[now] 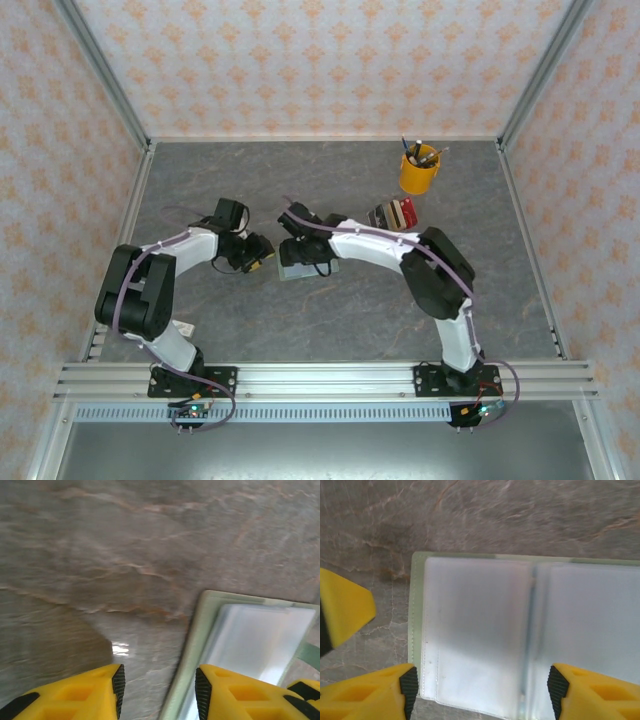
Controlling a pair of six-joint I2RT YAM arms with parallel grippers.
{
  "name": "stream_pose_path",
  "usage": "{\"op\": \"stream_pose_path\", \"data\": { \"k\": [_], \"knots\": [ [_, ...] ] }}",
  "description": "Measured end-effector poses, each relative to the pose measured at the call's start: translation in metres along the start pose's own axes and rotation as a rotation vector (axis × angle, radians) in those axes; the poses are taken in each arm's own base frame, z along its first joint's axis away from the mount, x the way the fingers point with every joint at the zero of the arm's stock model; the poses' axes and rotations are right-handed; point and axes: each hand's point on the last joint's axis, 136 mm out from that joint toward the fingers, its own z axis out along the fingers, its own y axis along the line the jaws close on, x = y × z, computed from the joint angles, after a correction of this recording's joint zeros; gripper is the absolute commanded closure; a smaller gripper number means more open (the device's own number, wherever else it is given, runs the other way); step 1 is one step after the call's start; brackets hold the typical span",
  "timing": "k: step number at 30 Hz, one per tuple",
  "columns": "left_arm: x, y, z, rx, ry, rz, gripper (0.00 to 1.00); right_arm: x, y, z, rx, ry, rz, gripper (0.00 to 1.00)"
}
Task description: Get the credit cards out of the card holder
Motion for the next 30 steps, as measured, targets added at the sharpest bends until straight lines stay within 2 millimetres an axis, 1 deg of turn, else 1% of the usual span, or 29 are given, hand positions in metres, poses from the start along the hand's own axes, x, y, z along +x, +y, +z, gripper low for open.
{"op": "stream_pose_path", "data": {
  "k": [3,8,11,16,23,26,30],
  "knots": [
    [-0.005,0.008,-0.004,-0.008,-0.019,-0.024,0.53,0.004,0.001,0.009,0.043,0.025,-0.039,0.23],
    [-0.008,0.01,-0.006,-0.008,-0.026,-0.032,0.53,0.01,-0.006,0.021,0.087,0.07,-0.067,0.2],
    [-0.007,0.01,-0.006,-0.006,-0.024,-0.032,0.53,0.011,-0.006,0.022,0.092,0.079,-0.078,0.16],
    [-0.007,0.009,-0.006,-0.003,-0.021,-0.032,0.53,0.011,-0.004,0.024,0.088,0.086,-0.082,0.14],
    [-0.005,0.006,-0.007,0.015,-0.008,-0.03,0.54,0.01,-0.003,0.027,0.092,0.093,-0.082,0.12],
    [-0.004,0.004,-0.008,0.022,-0.009,-0.027,0.56,0.011,-0.003,0.028,0.095,0.095,-0.082,0.12],
    [-0.003,0.0,-0.008,0.047,0.005,-0.024,0.61,0.01,-0.005,0.029,0.115,0.096,-0.083,0.17]
  ]
}}
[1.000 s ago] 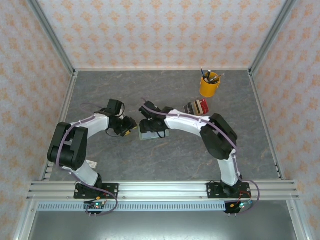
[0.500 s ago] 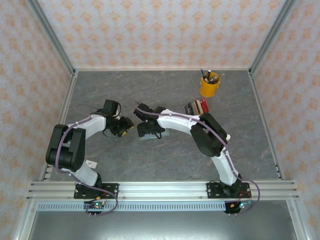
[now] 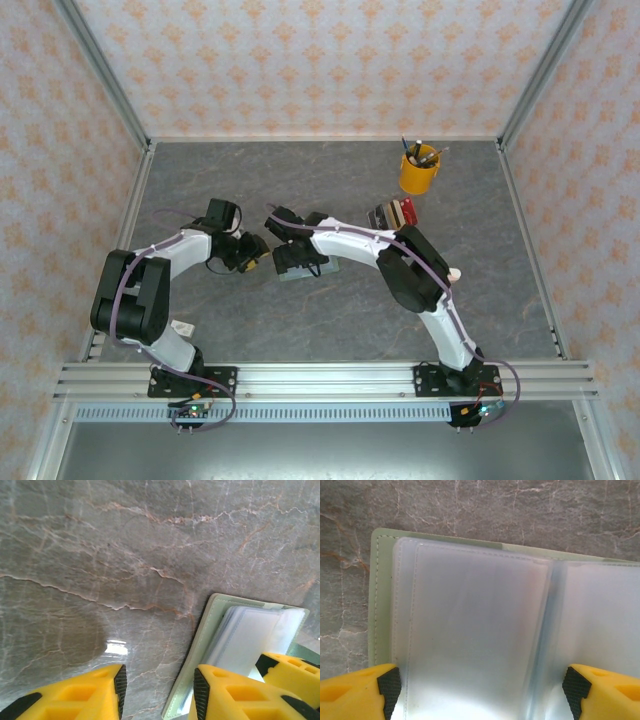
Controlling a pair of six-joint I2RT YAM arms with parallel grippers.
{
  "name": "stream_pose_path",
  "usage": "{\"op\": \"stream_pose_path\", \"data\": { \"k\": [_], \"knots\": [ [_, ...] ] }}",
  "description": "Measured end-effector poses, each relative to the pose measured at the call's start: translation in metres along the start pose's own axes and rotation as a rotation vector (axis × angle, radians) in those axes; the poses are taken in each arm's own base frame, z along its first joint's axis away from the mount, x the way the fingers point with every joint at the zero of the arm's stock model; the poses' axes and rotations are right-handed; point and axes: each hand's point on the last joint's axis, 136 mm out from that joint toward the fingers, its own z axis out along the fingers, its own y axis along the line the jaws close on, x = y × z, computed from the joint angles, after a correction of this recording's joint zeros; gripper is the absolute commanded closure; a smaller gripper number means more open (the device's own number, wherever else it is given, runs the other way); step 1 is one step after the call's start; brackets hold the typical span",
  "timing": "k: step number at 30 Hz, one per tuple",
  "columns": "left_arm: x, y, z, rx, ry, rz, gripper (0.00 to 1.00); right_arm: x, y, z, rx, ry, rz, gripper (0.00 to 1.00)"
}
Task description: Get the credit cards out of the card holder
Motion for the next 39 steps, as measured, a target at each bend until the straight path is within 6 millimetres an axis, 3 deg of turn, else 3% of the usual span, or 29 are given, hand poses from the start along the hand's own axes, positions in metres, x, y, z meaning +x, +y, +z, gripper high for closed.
{"op": "stream_pose_path", "data": {
  "k": [6,18,30,39],
  "knots": [
    [0.002,-0.011,0.001,0.068,0.018,0.014,0.72,-0.002,-0.001,0.001,0.015,-0.013,0.008,0.3],
    [0.013,-0.031,0.012,0.144,0.064,0.05,0.84,-0.005,-0.006,0.002,0.005,-0.034,0.047,0.51],
    [0.014,-0.025,0.037,0.109,0.104,0.034,0.91,-0.007,-0.01,0.001,-0.005,-0.06,0.072,0.53],
    [0.01,-0.029,0.04,0.089,0.111,0.034,0.96,-0.017,-0.026,-0.001,0.071,-0.115,0.11,0.48]
  ]
}}
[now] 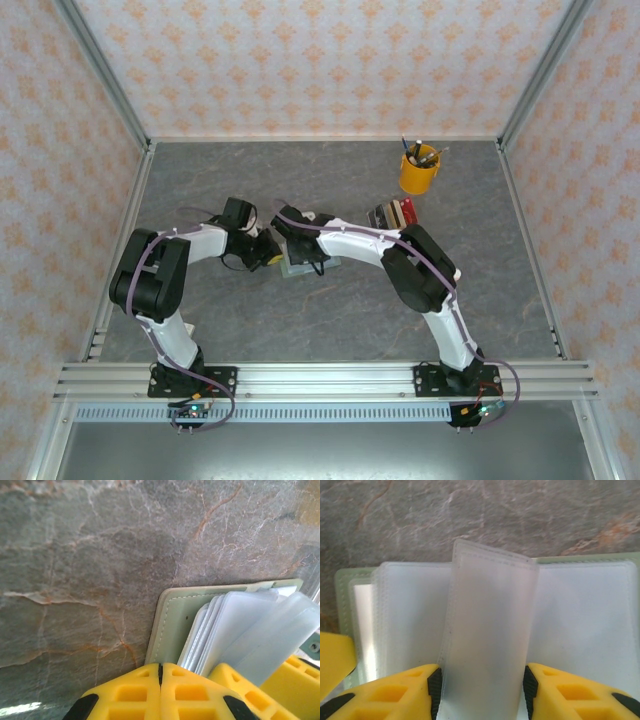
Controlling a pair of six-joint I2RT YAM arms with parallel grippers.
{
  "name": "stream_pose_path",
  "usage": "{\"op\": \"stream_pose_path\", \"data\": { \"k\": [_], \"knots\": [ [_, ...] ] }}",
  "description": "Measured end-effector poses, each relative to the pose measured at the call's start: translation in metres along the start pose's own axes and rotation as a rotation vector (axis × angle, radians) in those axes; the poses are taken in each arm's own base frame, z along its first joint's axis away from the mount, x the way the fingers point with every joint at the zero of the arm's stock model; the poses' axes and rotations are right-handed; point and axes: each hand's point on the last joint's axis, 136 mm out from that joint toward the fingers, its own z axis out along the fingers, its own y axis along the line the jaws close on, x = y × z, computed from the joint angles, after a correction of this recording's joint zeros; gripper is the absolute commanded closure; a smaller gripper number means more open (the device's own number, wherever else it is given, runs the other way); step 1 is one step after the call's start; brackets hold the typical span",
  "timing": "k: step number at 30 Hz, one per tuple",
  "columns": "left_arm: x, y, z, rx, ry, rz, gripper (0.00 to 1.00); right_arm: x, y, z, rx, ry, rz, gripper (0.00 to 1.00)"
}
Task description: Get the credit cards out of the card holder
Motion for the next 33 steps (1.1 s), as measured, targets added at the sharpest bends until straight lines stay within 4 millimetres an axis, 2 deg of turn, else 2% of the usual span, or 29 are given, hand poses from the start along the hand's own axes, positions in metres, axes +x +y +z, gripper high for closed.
{"op": "stream_pose_path", "data": {
  "k": [7,14,18,21,25,27,29,33],
  "knots": [
    [-0.001,0.001,0.0,-0.019,0.003,-0.002,0.96,-0.004,-0.023,-0.004,0.106,-0.045,0.032,0.45],
    [-0.001,0.001,0.0,-0.02,0.002,0.002,0.96,0.0,-0.064,-0.009,0.242,-0.068,0.087,0.45],
    [-0.001,0.001,0.0,-0.022,0.003,0.009,0.96,-0.003,-0.083,-0.025,0.274,-0.094,0.129,0.45],
    [-0.001,0.001,-0.001,-0.024,0.005,0.021,0.96,-0.009,-0.089,-0.041,0.261,-0.126,0.155,0.46],
    [-0.001,0.002,-0.001,-0.026,0.006,0.021,0.96,-0.019,-0.077,-0.062,0.17,-0.159,0.151,0.45],
    [-0.001,0.002,-0.001,-0.029,0.006,0.021,0.97,-0.023,-0.061,-0.068,0.08,-0.156,0.12,0.43],
    [-0.001,0.002,-0.001,-0.031,0.007,0.022,0.98,-0.023,-0.044,-0.07,-0.003,-0.139,0.082,0.43],
    [-0.001,0.002,-0.002,-0.035,0.006,0.025,1.0,-0.009,-0.014,-0.062,-0.106,-0.076,-0.013,0.37]
  ]
}}
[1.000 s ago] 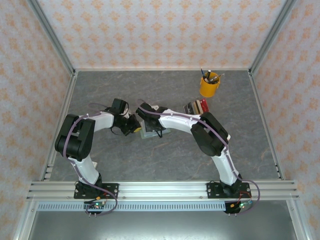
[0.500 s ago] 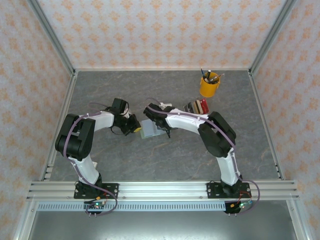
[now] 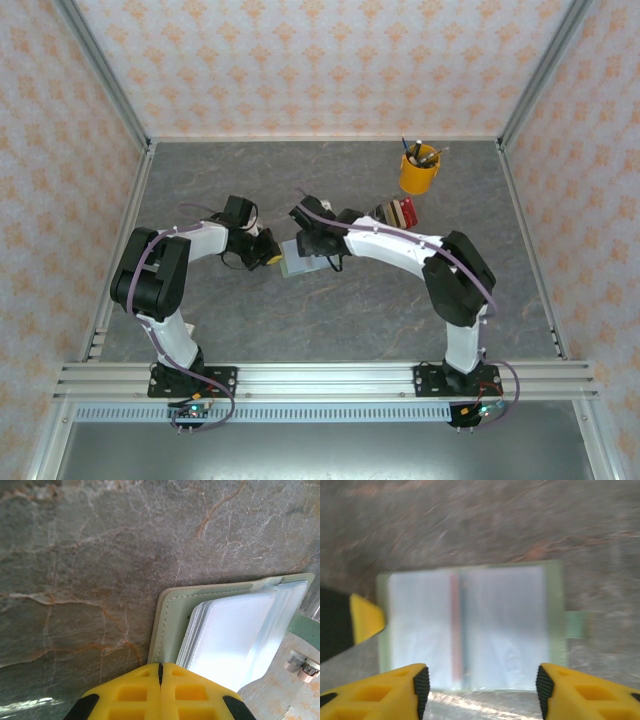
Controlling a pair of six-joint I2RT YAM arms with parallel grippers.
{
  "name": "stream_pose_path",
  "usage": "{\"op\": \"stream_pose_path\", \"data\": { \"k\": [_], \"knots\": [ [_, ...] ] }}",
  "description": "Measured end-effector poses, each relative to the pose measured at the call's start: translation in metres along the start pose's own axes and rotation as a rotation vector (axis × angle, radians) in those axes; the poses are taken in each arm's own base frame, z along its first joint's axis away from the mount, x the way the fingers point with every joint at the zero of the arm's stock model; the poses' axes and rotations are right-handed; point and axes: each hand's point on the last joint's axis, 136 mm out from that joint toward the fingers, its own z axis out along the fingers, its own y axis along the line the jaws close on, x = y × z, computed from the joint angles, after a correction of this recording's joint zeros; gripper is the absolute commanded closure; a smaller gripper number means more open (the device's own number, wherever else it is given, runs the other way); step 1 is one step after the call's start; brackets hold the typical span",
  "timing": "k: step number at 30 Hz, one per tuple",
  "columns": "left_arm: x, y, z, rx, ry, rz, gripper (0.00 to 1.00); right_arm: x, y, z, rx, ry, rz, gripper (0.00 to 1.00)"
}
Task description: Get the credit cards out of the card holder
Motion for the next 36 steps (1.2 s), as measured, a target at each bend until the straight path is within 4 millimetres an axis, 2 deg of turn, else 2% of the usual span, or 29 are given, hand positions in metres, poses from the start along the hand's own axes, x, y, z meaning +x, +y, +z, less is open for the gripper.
{"op": "stream_pose_path", "data": {
  "k": [5,10,15,18,25,31,36],
  "knots": [
    [0.0,0.0,0.0,0.0,0.0,0.0,1.0,0.013,0.029,0.029,-0.07,0.091,-0.073,0.32],
    [0.0,0.0,0.0,0.0,0.0,0.0,1.0,0.032,0.031,0.055,-0.06,0.168,-0.132,0.3],
    [0.0,0.0,0.0,-0.001,0.0,0.0,1.0,0.032,0.031,0.056,-0.037,0.178,-0.167,0.31],
    [0.0,0.0,0.0,-0.001,0.0,0.0,1.0,0.032,0.028,0.059,-0.006,0.18,-0.18,0.35],
    [0.0,0.0,0.0,-0.001,0.0,-0.001,1.0,0.029,0.022,0.06,0.047,0.149,-0.18,0.56],
    [0.0,0.0,0.0,0.001,0.0,0.0,1.0,0.027,0.017,0.062,-0.007,0.134,-0.101,0.64],
    [0.005,-0.001,-0.007,0.014,-0.008,0.006,0.86,0.026,0.013,0.062,-0.095,0.156,-0.027,0.68]
  ]
}}
